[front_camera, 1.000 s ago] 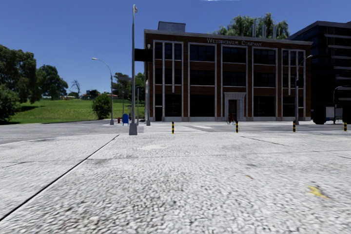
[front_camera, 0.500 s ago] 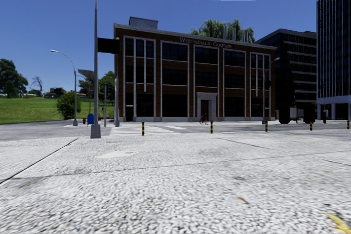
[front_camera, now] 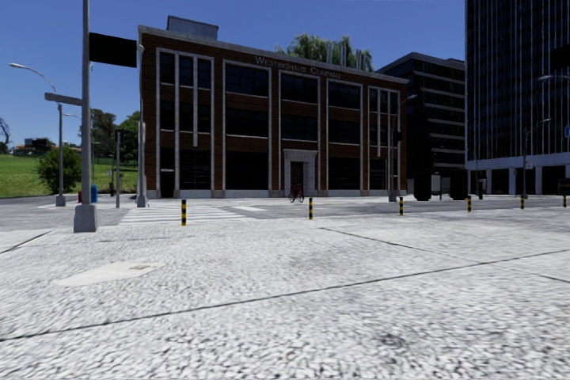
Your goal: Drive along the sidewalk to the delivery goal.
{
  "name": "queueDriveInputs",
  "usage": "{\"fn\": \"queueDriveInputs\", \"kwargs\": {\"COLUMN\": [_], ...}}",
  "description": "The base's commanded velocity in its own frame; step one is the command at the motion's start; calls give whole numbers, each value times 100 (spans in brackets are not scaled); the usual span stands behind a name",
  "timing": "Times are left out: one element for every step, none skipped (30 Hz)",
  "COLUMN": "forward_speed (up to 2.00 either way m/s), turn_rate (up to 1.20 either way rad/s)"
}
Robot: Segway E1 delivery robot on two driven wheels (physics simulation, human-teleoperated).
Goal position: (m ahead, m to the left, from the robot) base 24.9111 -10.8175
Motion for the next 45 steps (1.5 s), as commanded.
{"fn": "queueDriveInputs", "kwargs": {"forward_speed": [184,184,184,184,185,185,185,185,185,185,185,185,185,185,185,185,185,185,185,185,185,185,185,185,185,185,185,185,185,185,185,185,185,185,185,185,185,185,186,186,186,186,186,189,189], "turn_rate": [0,0,0,0,0,0,0,0,0,0,0,0,0,0,0,0,0,0,0,0,0,0,0,0,0,0,0,0,0,0,0,0,6,6,9,9,9,9,10,12,12,19,24,28,28]}}
